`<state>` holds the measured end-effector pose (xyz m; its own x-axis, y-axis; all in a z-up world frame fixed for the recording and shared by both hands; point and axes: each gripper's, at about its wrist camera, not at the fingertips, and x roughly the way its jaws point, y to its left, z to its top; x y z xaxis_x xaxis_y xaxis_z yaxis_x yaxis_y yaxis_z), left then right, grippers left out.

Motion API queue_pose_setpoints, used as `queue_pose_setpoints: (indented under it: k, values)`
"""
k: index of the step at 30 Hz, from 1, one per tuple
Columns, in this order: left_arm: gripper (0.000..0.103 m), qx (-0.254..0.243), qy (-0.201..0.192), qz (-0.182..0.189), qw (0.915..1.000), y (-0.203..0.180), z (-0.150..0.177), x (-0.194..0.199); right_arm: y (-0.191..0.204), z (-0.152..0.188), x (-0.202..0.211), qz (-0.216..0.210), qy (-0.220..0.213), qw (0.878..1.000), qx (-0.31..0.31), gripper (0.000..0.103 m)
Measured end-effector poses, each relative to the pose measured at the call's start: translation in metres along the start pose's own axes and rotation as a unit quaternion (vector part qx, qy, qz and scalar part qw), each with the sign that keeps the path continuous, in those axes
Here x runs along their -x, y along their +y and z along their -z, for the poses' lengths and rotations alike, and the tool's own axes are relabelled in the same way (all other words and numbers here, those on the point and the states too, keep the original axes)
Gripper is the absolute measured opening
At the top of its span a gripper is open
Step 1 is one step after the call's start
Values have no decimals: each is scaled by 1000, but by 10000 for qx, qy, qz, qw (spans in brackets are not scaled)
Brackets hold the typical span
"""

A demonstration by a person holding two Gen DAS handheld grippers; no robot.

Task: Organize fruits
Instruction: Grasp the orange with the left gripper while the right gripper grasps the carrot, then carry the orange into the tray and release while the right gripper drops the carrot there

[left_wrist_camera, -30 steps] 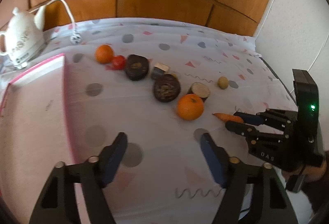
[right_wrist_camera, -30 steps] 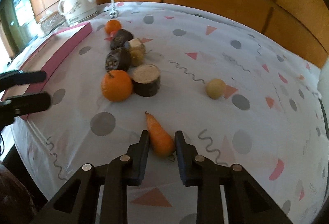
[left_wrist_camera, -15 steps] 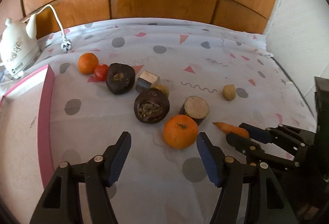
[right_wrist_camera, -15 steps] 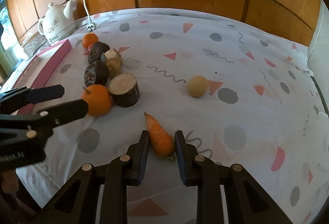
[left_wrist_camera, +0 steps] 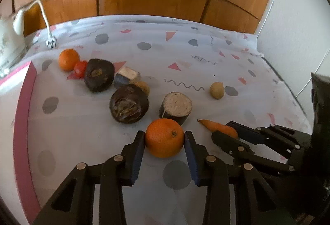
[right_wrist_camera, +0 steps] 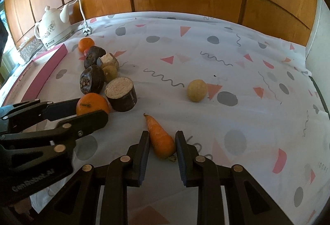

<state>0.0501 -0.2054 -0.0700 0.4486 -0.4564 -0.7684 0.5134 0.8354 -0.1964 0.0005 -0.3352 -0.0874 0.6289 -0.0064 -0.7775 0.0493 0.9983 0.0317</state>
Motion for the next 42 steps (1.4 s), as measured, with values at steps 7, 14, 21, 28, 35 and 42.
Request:
queue_pose_setpoints:
  k: [7, 14, 21, 28, 35, 42]
  values:
    - [38, -16, -112, -67, 9999, 14, 8, 28, 4, 0, 3, 81, 42, 9999, -57, 25]
    - [38, 351, -441, -678, 9961, 51, 10, 69, 20, 5, 8, -140, 113, 9998, 55, 25]
    - [39, 1004, -720, -1374, 9828, 107, 16, 105, 49, 3, 24, -591, 53, 9978, 298, 25]
    - [39, 1467, -781, -1877, 9681, 152, 32, 124, 103, -19, 35, -1083, -136, 9909, 783, 25]
    - [40, 1887, -780, -2203, 9538, 184, 48, 135, 159, -43, 32, -1624, -172, 9791, 1209, 24]
    - [53, 2237, -865, -2450, 9394, 211, 55, 146, 213, -72, 22, -2018, -118, 9698, 1361, 25]
